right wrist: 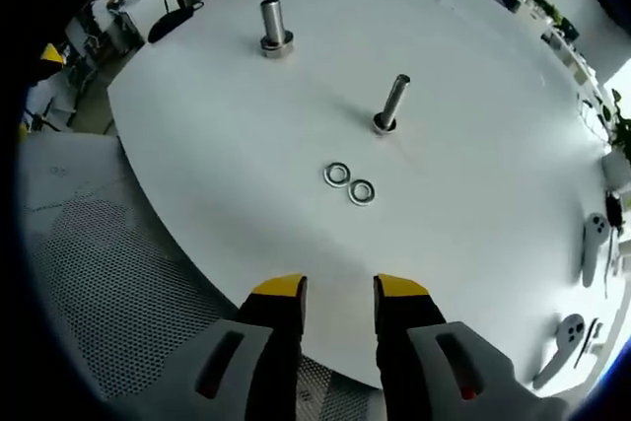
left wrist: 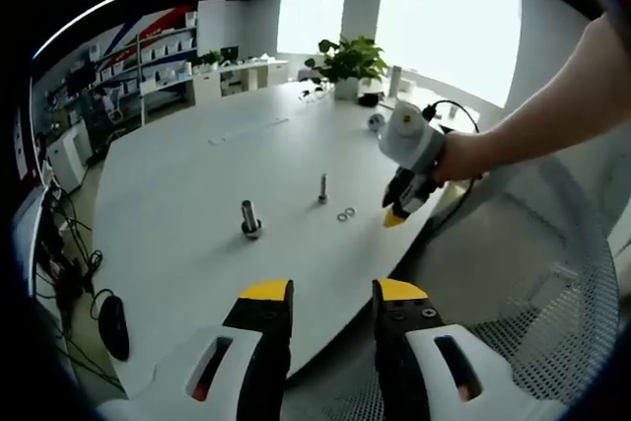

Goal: Place the washer onto the threaded stud by aligning its center hole with the stud, sliding it down to the base, and recovering from edge contact or off-axis alignment until the washer reaches the visible bottom stop.

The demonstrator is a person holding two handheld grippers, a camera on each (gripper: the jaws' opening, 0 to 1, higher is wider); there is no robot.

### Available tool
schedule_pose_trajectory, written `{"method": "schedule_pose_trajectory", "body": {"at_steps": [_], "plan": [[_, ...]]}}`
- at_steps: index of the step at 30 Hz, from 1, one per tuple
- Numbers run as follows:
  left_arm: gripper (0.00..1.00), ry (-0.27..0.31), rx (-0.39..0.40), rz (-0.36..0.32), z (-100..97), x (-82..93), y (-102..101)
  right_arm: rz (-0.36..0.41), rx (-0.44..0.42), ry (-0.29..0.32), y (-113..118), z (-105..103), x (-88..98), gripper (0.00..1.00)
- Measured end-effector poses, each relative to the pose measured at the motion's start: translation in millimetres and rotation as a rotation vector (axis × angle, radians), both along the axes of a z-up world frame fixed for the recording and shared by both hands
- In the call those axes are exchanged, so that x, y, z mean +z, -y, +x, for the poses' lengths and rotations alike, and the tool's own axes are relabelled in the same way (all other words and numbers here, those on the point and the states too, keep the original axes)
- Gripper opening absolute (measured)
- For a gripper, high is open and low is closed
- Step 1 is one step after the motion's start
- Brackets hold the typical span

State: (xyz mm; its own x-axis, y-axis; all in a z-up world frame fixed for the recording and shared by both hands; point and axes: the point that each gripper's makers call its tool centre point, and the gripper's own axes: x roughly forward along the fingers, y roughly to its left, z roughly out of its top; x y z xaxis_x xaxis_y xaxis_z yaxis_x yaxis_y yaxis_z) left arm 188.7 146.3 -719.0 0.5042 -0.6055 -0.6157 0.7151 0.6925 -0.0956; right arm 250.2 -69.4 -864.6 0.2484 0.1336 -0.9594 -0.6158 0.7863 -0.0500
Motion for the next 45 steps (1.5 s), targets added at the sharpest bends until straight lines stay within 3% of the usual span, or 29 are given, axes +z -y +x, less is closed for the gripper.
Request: {"method": "schedule_pose_trajectory", "body": {"at_steps": [11, 22, 33, 40, 45], "plan": [[0.3, -0.031, -0.012, 0.007, -4.9, -5.4, 1.6, 0.003, 0.025, 0.027, -7.8, 19.7, -0.5, 0.3], [0.29, -0.021, -0.042, 0.011, -6.0, -4.0, 5.7, 0.014, 0.024, 0.032, -20.0, 34.9, -1.6, 0.28], [0.28, -0.013, -0.051, -0.003, -5.6, -1.3, 7.7, -0.013, 0.028, -0.012, -16.6, 29.0, -12.2, 0.27], [0.28, -0.013, -0.023, -0.004, -2.1, -1.6, 4.0, -0.046, 0.115, -0.043, -20.5, 33.5, -13.5, 0.26], [0.28, -0.015, -0.002, 0.008, 0.0, -2.8, 0.4, -0.005, 0.096, -0.078, -20.9, 44.7, -14.3, 0.25]]}}
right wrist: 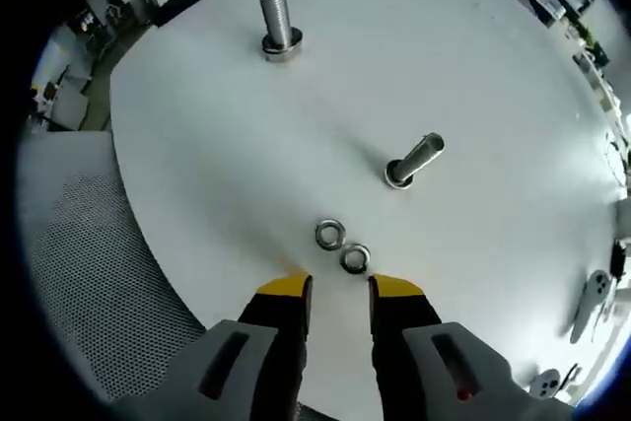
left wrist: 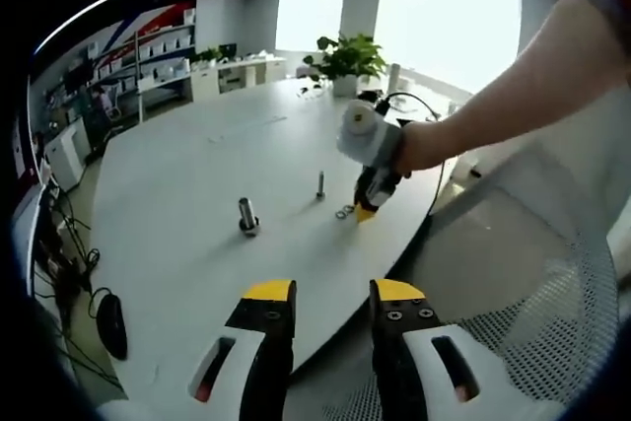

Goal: Place the washer onto the threaded stud by aligning its center hole with the stud, sliding it down to the base, and recovering from edge contact or off-axis alignment until the washer reaches the visible bottom stop.

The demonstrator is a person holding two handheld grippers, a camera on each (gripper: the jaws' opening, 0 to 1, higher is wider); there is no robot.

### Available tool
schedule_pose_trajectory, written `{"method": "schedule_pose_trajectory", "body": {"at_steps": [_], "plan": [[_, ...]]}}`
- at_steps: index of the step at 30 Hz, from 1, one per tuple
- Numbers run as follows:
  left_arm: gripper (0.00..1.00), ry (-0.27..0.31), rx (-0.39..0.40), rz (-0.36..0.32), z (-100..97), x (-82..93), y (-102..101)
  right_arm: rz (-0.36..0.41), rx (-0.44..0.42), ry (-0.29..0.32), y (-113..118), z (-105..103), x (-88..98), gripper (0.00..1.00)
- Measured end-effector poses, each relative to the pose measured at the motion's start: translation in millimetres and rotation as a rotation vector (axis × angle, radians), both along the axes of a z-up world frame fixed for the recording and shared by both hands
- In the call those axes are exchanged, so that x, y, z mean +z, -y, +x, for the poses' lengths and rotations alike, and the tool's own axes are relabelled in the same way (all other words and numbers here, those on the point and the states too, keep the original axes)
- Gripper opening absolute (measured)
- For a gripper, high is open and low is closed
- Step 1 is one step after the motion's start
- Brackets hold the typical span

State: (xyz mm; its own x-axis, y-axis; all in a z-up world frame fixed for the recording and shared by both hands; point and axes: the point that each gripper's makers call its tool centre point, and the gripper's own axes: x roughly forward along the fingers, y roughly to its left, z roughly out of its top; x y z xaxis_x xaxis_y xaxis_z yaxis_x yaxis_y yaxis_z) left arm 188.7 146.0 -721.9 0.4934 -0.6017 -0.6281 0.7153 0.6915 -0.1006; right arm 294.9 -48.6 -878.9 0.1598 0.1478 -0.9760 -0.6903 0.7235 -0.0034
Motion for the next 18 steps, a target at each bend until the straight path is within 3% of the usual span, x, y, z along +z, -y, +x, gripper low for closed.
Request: {"method": "schedule_pose_trajectory", "body": {"at_steps": [1, 2, 6, 10, 13, 16, 18], "plan": [[0.28, 0.001, 0.007, 0.006, 0.6, -0.5, -1.5, 0.002, -0.031, 0.004, 2.8, 5.3, -0.1, 0.23], [0.28, 0.013, 0.027, 0.027, 3.5, -0.9, -6.2, -0.006, -0.009, 0.002, 4.5, 7.7, -0.6, 0.2], [0.28, -0.002, 0.087, 0.018, 7.4, -2.2, -14.1, -0.055, 0.145, -0.038, 4.0, 8.1, -0.5, 0.15], [0.28, -0.012, 0.103, 0.044, 8.4, -6.0, -17.4, -0.065, 0.274, -0.02, 0.9, 8.9, -0.9, 0.16], [0.28, -0.017, 0.112, 0.068, 8.1, -8.9, -20.0, -0.026, 0.328, 0.005, -0.8, 11.6, -1.2, 0.15], [0.28, -0.024, 0.131, 0.089, 9.3, -11.9, -24.6, 0.026, 0.513, 0.073, -4.0, 11.5, -0.8, 0.16], [0.28, -0.031, 0.136, 0.104, 9.1, -14.4, -26.3, 0.077, 0.503, 0.09, -3.4, 9.0, 1.1, 0.16]]}}
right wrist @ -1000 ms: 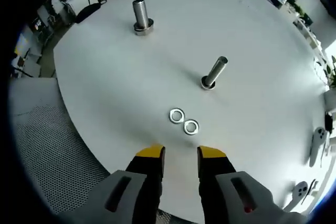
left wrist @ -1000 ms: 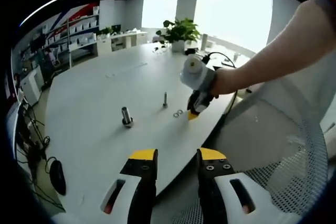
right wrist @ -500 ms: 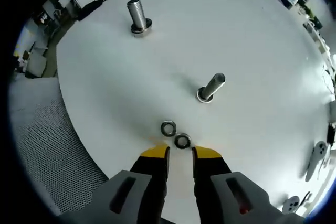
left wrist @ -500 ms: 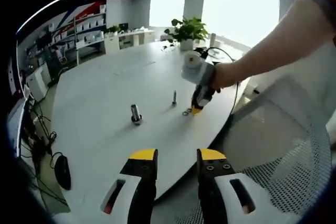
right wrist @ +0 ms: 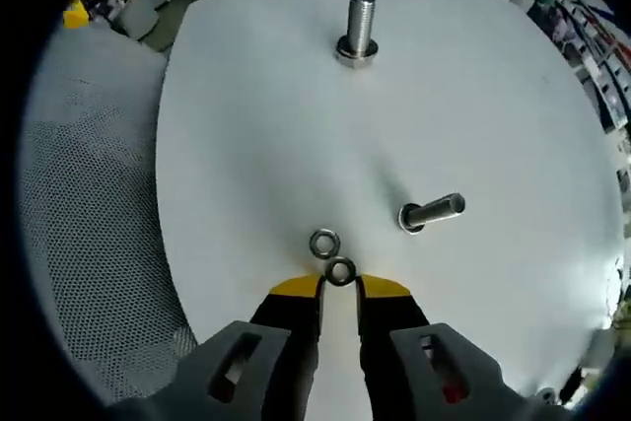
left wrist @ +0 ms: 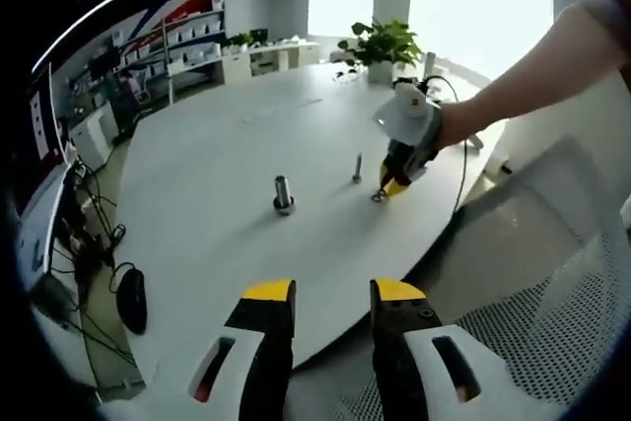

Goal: Place the washer onto the threaded stud by aligning its center hole with the stud, sliding it down to the base, and recovering from edge contact or off-axis alignment until the washer reaches the visible bottom stop.

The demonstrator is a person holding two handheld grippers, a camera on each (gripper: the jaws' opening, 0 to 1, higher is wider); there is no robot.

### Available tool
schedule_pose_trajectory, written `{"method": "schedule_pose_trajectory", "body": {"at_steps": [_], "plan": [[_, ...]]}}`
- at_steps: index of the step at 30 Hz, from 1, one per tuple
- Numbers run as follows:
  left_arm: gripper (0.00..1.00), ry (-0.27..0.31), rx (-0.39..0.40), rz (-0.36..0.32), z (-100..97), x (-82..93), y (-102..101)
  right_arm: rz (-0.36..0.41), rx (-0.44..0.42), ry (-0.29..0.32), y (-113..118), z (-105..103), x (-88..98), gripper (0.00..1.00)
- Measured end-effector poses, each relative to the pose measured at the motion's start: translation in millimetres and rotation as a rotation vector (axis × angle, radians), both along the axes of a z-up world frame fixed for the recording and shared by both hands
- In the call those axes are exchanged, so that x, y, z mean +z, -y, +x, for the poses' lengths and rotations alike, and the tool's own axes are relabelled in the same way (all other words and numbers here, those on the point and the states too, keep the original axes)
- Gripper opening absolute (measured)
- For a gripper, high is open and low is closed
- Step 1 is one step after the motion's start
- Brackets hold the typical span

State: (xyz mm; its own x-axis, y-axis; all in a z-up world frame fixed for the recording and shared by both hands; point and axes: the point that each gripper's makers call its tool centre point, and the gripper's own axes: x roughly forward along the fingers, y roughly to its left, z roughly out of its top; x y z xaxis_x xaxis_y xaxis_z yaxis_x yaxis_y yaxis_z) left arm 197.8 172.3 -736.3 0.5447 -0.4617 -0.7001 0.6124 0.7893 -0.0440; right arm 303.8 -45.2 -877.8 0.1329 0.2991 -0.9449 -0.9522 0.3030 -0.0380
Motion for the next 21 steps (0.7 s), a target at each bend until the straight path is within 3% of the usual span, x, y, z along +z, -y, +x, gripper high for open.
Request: {"method": "schedule_pose_trajectory", "body": {"at_steps": [4, 8, 9, 13, 17, 21], "plan": [[0.28, -0.02, 0.006, 0.047, -2.3, -6.4, -4.7, 0.073, -0.037, -0.024, 0.8, 3.0, 0.7, 0.16], [0.28, -0.013, 0.045, 0.061, 1.4, -5.4, -13.0, 0.118, 0.071, -0.029, -12.1, -4.2, 1.4, 0.24], [0.28, -0.014, 0.049, 0.063, 1.5, -5.7, -13.7, 0.099, 0.113, -0.024, -13.7, -4.2, 0.6, 0.25], [0.28, -0.019, 0.05, 0.099, 0.3, -8.5, -17.1, 0.031, 0.144, -0.06, -12.1, -2.5, 0.0, 0.23], [0.28, -0.01, 0.066, 0.115, 2.2, -7.5, -21.3, -0.056, 0.275, -0.073, -9.4, -7.2, 0.0, 0.23], [0.28, 0.003, 0.081, 0.118, 3.6, -5.5, -23.8, -0.065, 0.242, -0.067, -9.8, 0.2, -0.6, 0.17]]}}
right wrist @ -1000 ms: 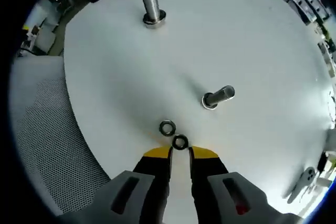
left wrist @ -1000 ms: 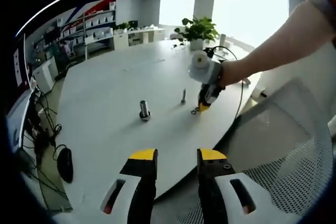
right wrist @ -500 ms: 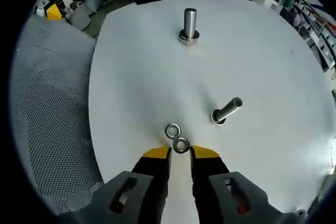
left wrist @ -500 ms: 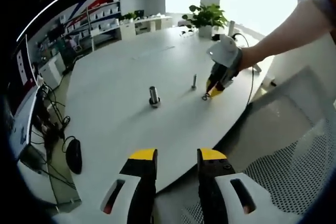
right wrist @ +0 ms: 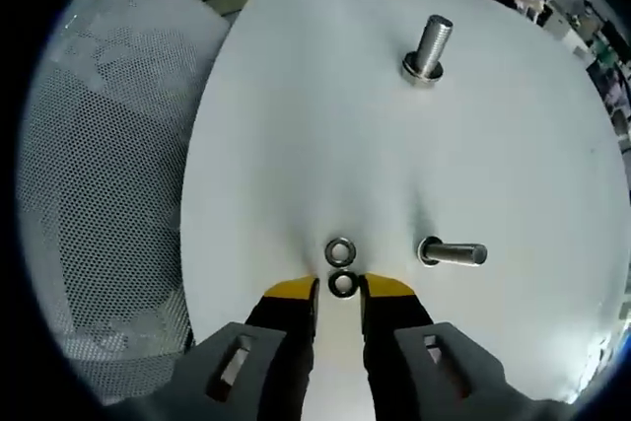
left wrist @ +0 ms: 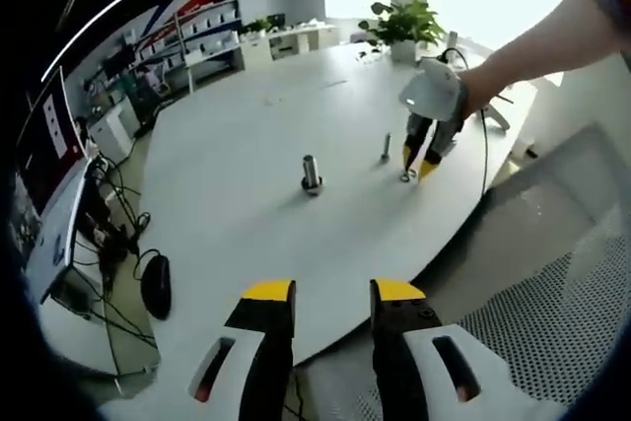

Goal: Place the washer onto the threaded stud by aligning its center hole with the stud, sliding it down to the base, and recovering from edge contact or off-axis alignment until the washer reaches the visible bottom stop.

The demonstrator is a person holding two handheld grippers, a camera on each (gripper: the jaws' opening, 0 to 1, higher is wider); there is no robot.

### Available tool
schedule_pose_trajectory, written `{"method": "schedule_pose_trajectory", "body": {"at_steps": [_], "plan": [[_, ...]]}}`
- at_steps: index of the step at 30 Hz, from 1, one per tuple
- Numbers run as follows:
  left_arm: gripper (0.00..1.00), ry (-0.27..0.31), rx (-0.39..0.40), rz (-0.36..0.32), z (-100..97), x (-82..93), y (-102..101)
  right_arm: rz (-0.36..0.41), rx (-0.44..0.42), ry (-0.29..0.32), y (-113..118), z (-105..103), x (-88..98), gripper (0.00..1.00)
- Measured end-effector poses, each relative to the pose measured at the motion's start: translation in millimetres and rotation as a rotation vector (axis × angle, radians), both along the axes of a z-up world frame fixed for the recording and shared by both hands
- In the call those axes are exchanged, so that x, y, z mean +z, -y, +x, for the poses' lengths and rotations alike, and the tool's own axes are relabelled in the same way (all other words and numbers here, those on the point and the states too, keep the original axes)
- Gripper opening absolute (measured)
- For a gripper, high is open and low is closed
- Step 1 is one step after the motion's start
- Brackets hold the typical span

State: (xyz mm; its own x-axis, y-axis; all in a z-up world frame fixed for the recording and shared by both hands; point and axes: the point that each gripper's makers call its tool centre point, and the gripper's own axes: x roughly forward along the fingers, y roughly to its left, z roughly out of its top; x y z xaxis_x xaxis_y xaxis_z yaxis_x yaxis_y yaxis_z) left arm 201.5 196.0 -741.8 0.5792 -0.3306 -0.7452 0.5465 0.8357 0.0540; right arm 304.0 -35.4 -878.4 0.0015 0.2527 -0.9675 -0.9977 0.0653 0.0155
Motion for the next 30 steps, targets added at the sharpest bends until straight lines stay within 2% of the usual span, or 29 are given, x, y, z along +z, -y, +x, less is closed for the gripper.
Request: {"method": "schedule_pose_trajectory", "body": {"at_steps": [2, 5, 8, 9, 10, 12, 15, 17, 20, 23, 26, 30], "plan": [[0.28, -0.001, 0.012, -0.002, 0.0, -0.2, -1.3, -0.006, -0.008, -0.017, 0.1, 1.8, -0.1, 0.16], [0.28, -0.02, 0.013, 0.005, -1.3, -3.5, -2.4, -0.054, 0.079, -0.047, 2.6, -2.2, 0.1, 0.16], [0.28, -0.01, -0.006, 0.011, -1.4, -1.6, 0.3, -0.105, 0.232, -0.033, 3.6, -5.3, -0.6, 0.18], [0.27, 0.003, -0.012, 0.013, -0.7, 0.7, 1.3, -0.122, 0.323, -0.017, 4.5, -7.1, -0.6, 0.19], [0.26, 0.008, -0.013, 0.012, -0.6, 1.6, 1.6, -0.132, 0.356, -0.018, 6.1, -9.6, -0.8, 0.21], [0.26, 0.0, -0.007, 0.004, -0.5, 0.4, 1.1, -0.138, 0.34, -0.009, 5.9, -10.2, -0.8, 0.21], [0.27, -0.008, -0.005, 0.011, -0.8, -1.6, 0.1, -0.147, 0.328, 0.023, 4.2, -3.8, -1.8, 0.16], [0.27, -0.005, -0.008, 0.015, -0.5, -1.1, 0.2, -0.156, 0.321, 0.018, 4.2, -2.5, -3.3, 0.16], [0.26, -0.004, -0.005, 0.016, 0.6, -1.0, -0.6, -0.174, 0.399, 0.053, 5.7, -5.5, -2.2, 0.16], [0.26, 0.008, 0.003, 0.006, 2.2, 1.4, -1.0, -0.161, 0.376, 0.047, 5.9, -4.9, -1.4, 0.16], [0.26, 0.005, 0.008, 0.007, 1.7, 0.6, -1.7, -0.133, 0.312, 0.01, 4.7, -1.2, -1.8, 0.15], [0.26, 0.01, 0.009, 0.004, 2.4, 1.7, -1.3, -0.157, 0.327, 0.017, 3.8, -3.0, -2.6, 0.14]]}}
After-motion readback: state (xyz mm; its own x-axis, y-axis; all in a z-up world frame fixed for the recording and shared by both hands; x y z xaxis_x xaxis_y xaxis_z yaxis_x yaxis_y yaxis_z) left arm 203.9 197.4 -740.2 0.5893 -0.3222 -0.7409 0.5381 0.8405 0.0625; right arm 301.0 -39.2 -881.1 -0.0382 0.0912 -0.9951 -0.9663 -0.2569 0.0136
